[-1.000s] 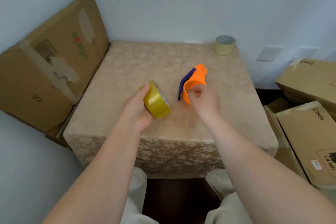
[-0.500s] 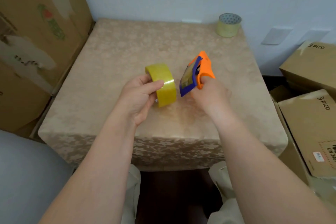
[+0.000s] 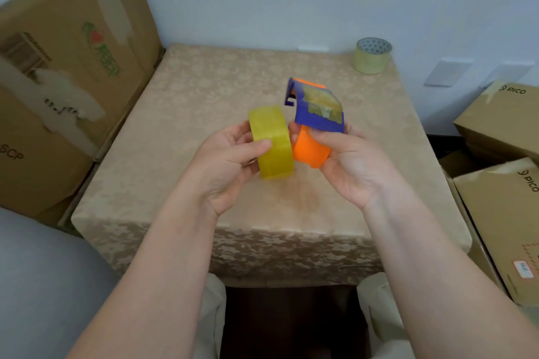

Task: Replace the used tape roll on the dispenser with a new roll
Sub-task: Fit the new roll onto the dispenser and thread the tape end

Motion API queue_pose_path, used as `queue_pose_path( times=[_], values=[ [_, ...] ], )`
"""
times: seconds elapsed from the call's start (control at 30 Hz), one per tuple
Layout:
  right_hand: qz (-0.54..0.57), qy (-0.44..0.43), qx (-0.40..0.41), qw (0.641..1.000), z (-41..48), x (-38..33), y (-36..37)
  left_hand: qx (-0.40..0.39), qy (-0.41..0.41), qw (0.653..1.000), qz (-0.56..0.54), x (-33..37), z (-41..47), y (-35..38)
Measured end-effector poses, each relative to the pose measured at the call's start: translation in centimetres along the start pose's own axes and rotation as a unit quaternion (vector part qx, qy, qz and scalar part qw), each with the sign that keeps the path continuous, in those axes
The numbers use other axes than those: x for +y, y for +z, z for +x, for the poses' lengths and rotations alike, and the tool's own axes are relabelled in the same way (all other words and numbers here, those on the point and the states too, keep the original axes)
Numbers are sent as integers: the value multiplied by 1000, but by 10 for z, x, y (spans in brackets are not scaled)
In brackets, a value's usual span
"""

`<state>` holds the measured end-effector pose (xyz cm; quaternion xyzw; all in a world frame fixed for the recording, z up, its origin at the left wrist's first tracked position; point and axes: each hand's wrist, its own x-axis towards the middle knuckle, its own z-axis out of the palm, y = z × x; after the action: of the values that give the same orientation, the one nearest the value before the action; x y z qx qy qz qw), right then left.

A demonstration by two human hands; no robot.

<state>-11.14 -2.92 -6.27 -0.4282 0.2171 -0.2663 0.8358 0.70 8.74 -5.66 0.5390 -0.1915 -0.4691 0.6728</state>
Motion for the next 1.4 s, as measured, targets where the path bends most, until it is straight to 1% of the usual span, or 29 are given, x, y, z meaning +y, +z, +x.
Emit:
queue_pose_path(
  times=[0.1,0.23,0.37,0.5,0.57,0.63,0.67,0.7,0.77,0.8,0.83,0.87,0.93,0.97,1.0,1.03,1.1,1.2,1.33,1.4],
  values=[
    [-25,-9,-19,999,-2,6,2,33,-17,999,-14,3,-1,-1],
    [-115,-45,-48,991,-4,7,2,60,-41,994,-87,4,0,-1],
    [-174,-88,-103,975,-8,7,6,46,-67,987,-135,5,-1,-1],
    [-222,-78,-154,960,-11,6,7,23,-84,979,-187,8,-4,-6],
    [-267,-70,-180,944,-13,5,6,14,-93,977,-189,9,-6,-9],
    [-309,-70,-179,932,-13,4,3,11,-103,978,-180,9,-8,-12],
    [-346,-75,-171,920,-12,2,2,9,-107,979,-174,10,-9,-12],
    [-398,-87,-164,899,-12,2,1,8,-109,980,-168,10,-9,-14],
    [-521,-121,-148,832,-10,3,-3,9,-102,982,-157,10,-9,-14],
    [-558,-128,-138,808,-9,4,-4,8,-95,984,-148,10,-9,-13],
    [-565,-113,-124,808,-10,4,-4,8,-86,987,-133,9,-9,-13],
    [-523,-74,-116,841,-11,3,-3,8,-74,991,-113,9,-9,-11],
    [-353,18,-123,927,-11,-3,-3,10,-47,996,-71,9,-10,-9],
    [-268,55,-129,953,-9,-6,-4,11,-35,998,-52,8,-10,-8],
    [-209,79,-139,965,-9,-9,-3,18,-26,999,-34,9,-10,-7],
    [-170,94,-145,970,-10,-10,-2,27,-20,999,-19,9,-11,-7],
    [-167,96,-151,970,-13,-5,4,34,-14,999,0,9,-11,-4],
    [-174,89,-120,973,-15,9,13,40,-18,999,7,7,-12,1],
    [-112,104,-81,985,-14,13,18,28,-27,999,-25,8,-13,4],
    [-113,106,-82,984,-15,13,17,20,-21,999,32,9,-14,2]
  ],
)
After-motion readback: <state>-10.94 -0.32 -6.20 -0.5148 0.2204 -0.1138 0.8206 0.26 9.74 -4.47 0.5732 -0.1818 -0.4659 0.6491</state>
